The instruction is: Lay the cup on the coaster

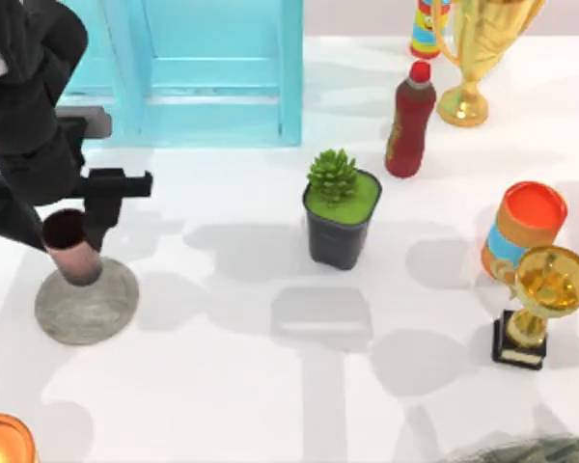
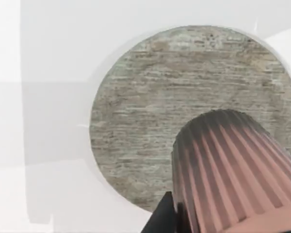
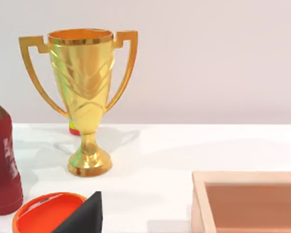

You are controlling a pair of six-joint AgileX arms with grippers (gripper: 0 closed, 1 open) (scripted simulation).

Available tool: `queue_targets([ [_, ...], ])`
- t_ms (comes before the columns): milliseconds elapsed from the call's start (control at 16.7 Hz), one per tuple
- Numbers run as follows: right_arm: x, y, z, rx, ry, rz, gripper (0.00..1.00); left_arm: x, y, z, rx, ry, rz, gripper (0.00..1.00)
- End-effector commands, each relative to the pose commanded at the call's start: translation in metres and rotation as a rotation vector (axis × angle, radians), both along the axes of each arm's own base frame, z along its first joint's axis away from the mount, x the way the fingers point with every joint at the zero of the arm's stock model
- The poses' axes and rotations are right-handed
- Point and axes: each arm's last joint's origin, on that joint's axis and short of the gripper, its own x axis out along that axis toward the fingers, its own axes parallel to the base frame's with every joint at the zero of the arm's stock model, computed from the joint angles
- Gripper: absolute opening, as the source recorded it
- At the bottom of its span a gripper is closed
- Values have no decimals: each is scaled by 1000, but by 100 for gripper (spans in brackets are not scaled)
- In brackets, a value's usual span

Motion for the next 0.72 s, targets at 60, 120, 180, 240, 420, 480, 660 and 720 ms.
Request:
queue_targets([
  [60,0,0,0,0,0,0,100,1,0,-9,-2,-11,1,0],
  [120,0,0,0,0,0,0,100,0,0,-18,-3,-11,1,0],
  [180,0,0,0,0,0,0,100,-1,0,-27,-2,-6,1,0],
  [240,0,0,0,0,0,0,100,-2,0,-32,-2,-2,2,0],
  [420,0,0,0,0,0,0,100,-2,0,-34,-2,-1,2,0],
  [480,0,0,0,0,0,0,100,-2,0,-34,-2,-1,2,0],
  [660,0,0,0,0,0,0,100,-2,0,-34,-2,-1,2,23],
  [720,0,0,0,0,0,0,100,-2,0,-34,-2,-1,2,30],
])
